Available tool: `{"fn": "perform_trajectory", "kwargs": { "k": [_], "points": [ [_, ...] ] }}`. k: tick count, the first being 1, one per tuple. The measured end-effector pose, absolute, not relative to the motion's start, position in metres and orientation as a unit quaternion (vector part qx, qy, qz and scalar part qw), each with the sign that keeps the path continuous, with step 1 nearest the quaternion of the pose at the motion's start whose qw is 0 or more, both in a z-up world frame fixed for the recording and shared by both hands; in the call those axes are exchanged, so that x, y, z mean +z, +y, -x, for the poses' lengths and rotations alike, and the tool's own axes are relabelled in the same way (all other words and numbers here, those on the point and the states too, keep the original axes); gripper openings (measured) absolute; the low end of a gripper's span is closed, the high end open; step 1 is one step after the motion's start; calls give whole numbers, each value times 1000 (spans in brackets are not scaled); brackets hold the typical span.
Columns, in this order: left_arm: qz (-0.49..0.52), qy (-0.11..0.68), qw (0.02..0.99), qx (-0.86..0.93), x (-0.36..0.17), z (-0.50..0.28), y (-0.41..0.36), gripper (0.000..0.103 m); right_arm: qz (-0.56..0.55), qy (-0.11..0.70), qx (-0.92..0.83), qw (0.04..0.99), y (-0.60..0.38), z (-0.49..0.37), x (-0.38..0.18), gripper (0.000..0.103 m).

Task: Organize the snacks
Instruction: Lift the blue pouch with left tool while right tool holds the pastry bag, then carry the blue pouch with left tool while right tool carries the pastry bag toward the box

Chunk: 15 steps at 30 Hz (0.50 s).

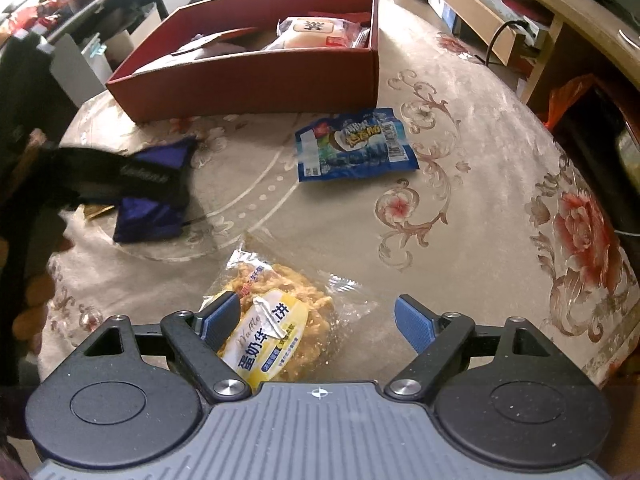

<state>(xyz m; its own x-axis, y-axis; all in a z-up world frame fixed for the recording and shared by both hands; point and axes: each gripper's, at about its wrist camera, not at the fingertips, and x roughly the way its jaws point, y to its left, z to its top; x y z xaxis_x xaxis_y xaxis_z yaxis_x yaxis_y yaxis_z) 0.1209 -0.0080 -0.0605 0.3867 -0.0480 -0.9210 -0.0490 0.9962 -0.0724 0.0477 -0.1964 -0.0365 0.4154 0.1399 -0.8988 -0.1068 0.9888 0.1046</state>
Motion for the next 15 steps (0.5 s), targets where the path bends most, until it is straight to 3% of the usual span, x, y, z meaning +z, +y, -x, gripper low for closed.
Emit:
{"fn": "perform_trajectory", "kwargs": {
  "k": [10, 15],
  "points": [
    [58, 549, 834, -23, -52, -84, -2, 68, -84, 546, 69, 830, -187, -41, -43, 90],
    [41, 551, 834, -17, -61, -82, 2, 69, -58, 554, 65, 828, -163, -48, -53, 91]
  ]
}}
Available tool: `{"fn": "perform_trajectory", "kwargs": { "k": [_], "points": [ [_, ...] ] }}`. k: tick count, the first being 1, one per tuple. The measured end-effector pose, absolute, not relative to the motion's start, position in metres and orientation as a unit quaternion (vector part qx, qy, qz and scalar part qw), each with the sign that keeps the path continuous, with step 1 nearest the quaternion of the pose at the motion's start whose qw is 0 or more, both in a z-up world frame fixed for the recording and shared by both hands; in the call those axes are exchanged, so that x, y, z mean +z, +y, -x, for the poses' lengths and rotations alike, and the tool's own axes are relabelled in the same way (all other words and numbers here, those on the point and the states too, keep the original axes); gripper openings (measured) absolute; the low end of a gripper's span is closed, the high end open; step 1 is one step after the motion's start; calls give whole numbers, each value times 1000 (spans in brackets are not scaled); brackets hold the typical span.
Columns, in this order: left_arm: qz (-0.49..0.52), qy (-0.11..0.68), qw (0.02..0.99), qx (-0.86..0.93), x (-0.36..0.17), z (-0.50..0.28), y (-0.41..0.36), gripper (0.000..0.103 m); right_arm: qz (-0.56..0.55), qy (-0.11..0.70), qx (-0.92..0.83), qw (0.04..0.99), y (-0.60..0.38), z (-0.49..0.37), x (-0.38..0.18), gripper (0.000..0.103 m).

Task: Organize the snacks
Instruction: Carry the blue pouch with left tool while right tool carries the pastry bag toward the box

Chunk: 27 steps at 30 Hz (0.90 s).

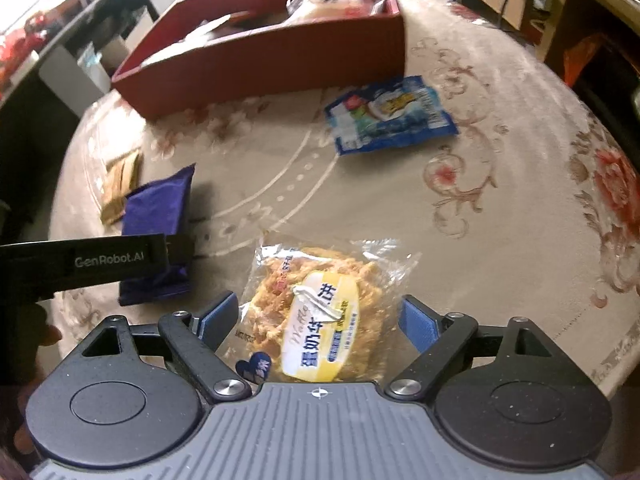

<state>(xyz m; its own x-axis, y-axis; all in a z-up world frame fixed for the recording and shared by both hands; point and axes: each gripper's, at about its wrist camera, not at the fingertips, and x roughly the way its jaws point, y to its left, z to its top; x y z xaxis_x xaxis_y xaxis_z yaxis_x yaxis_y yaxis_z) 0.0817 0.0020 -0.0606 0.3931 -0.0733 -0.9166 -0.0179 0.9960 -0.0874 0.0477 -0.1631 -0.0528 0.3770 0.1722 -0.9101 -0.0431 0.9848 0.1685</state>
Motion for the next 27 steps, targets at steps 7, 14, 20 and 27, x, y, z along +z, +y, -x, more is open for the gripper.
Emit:
{"fn": "perform_trajectory", "kwargs": {
  "k": [7, 14, 20, 27],
  "points": [
    [6, 544, 839, -7, -67, -81, -4, 74, 32, 554, 50, 830, -146, -47, -67, 89],
    [18, 546, 837, 17, -76, -90, 5, 99, 43, 560, 60, 825, -144, -46, -70, 102],
    [16, 543, 840, 21, -76, -89, 4, 100, 22, 567, 55, 821, -144, -50, -73, 103],
    [-3, 531, 847, -5, -67, -81, -9, 70, 43, 547, 60, 834, -145, -42, -66, 80]
  ]
}}
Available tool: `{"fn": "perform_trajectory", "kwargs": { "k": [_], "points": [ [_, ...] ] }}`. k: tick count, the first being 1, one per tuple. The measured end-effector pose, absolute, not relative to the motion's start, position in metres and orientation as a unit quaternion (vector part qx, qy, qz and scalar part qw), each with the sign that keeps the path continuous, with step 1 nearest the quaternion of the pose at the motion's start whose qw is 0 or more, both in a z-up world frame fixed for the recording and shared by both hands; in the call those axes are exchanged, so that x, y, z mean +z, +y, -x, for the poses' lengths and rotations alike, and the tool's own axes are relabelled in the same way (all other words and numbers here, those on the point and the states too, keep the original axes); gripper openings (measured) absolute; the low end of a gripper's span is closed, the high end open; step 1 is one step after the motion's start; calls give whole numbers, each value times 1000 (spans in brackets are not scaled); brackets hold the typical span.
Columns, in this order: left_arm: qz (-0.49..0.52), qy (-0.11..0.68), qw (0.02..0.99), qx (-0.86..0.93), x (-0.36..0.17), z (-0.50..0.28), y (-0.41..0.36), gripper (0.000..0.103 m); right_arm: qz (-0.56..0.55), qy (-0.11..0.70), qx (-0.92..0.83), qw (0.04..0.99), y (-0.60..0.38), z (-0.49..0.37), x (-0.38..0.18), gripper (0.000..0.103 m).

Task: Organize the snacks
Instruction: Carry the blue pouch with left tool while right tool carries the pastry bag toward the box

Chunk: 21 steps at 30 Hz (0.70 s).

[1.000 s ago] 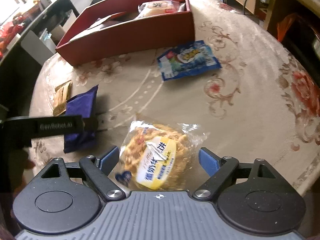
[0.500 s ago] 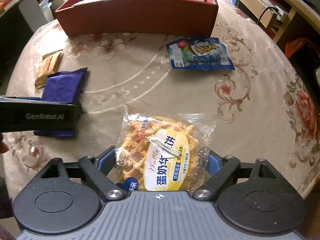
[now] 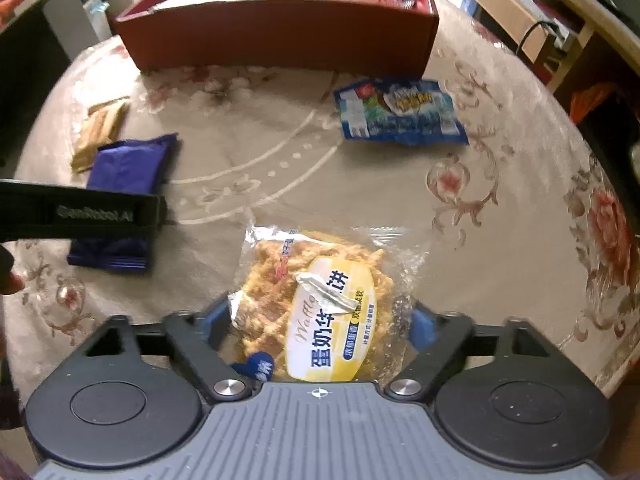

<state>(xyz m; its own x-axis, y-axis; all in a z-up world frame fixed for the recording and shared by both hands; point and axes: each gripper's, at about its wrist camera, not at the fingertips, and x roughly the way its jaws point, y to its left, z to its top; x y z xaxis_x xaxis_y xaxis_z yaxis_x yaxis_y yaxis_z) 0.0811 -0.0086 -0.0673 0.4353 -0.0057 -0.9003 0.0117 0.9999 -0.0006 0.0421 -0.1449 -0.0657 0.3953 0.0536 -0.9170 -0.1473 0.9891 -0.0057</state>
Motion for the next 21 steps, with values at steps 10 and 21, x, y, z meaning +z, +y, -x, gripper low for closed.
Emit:
{"fn": "perform_trajectory", "kwargs": {
  "k": [10, 21],
  "points": [
    [1, 530, 848, -23, -61, -77, -15, 68, 93, 497, 47, 862, -141, -37, -45, 78],
    [2, 502, 864, -28, -42, -76, -18, 68, 76, 457, 35, 886, -148, -43, -24, 78]
  ]
}}
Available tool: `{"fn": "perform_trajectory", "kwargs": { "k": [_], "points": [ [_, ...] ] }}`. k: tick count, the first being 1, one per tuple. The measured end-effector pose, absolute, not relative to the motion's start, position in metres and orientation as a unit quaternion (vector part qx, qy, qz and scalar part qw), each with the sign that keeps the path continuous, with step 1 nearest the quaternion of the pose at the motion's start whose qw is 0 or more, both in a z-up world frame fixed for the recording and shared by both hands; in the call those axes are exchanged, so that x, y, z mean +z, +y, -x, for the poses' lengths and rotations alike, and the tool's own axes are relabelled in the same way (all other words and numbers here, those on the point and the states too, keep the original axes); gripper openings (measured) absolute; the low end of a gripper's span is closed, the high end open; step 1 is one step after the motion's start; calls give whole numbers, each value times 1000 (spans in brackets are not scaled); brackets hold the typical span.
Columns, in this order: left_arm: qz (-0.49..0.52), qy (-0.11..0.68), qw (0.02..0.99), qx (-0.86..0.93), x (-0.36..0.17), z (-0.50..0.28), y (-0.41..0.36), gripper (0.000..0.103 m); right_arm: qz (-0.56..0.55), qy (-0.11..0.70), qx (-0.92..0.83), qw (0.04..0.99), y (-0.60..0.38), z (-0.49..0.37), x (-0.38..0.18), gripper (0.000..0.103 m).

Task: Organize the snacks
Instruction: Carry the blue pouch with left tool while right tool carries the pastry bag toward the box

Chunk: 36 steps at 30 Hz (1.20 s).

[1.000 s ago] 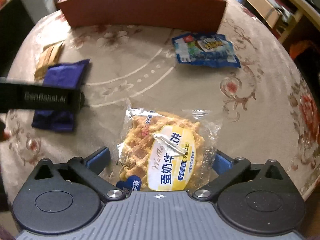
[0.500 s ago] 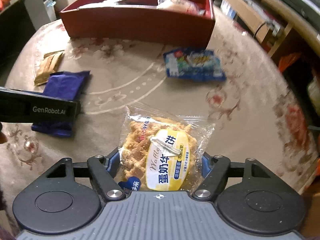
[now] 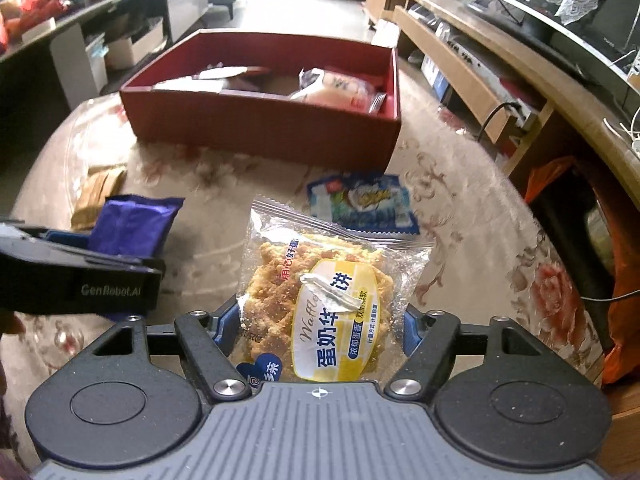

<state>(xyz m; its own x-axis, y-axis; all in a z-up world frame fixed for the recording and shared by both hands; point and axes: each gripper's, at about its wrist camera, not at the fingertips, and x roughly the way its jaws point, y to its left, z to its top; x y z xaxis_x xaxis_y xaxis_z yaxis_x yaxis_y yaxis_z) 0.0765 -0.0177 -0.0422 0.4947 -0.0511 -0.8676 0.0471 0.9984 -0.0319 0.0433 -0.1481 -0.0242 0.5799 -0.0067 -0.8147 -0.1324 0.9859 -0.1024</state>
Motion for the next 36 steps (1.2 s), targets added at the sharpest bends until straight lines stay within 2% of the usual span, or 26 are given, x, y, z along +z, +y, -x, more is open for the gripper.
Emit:
{"fn": "perform_trajectory", "kwargs": {
  "k": [36],
  "points": [
    [47, 424, 904, -19, 22, -151, -19, 68, 1, 382, 24, 924, -170, -123, 26, 78]
  ]
}}
